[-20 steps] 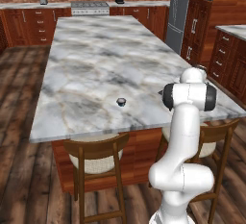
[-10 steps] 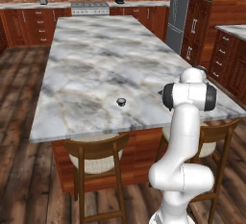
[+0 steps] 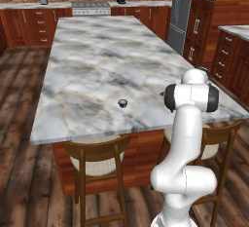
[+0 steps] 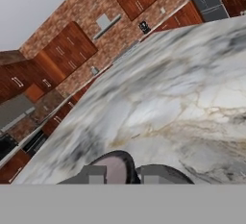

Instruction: Stack the yogurt containers by placing the smaller containers on top of the larger containers.

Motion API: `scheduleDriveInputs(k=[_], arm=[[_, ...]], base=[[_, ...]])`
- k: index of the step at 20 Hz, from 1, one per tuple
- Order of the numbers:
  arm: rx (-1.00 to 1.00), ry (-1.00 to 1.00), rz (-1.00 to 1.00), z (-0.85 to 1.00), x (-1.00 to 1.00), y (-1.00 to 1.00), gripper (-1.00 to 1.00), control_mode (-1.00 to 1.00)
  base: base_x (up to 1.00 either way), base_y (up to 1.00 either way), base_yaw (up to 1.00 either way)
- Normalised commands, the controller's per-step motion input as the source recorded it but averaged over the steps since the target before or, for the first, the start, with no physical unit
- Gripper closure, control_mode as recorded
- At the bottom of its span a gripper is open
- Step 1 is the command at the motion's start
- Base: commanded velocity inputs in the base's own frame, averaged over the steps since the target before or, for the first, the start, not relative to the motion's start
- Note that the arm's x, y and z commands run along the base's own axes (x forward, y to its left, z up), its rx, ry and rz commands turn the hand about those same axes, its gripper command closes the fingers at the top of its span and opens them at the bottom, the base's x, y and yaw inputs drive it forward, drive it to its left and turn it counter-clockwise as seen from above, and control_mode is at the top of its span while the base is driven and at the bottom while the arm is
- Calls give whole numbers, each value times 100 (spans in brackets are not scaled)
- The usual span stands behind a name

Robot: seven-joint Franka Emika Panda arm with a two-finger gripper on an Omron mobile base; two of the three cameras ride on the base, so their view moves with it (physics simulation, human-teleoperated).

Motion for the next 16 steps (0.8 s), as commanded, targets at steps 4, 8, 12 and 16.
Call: scheduleDriveInputs(k=[4,8,12,16], arm=[[0,0,0,0,0,0,-100,-100],[0,0,0,3,0,0,-100,-100],[0,0,0,23,0,0,-100,-100],[0,3,0,42,0,0,-100,-100]], base=[[0,0,0],[0,0,0],[0,0,0],[0,0,0]])
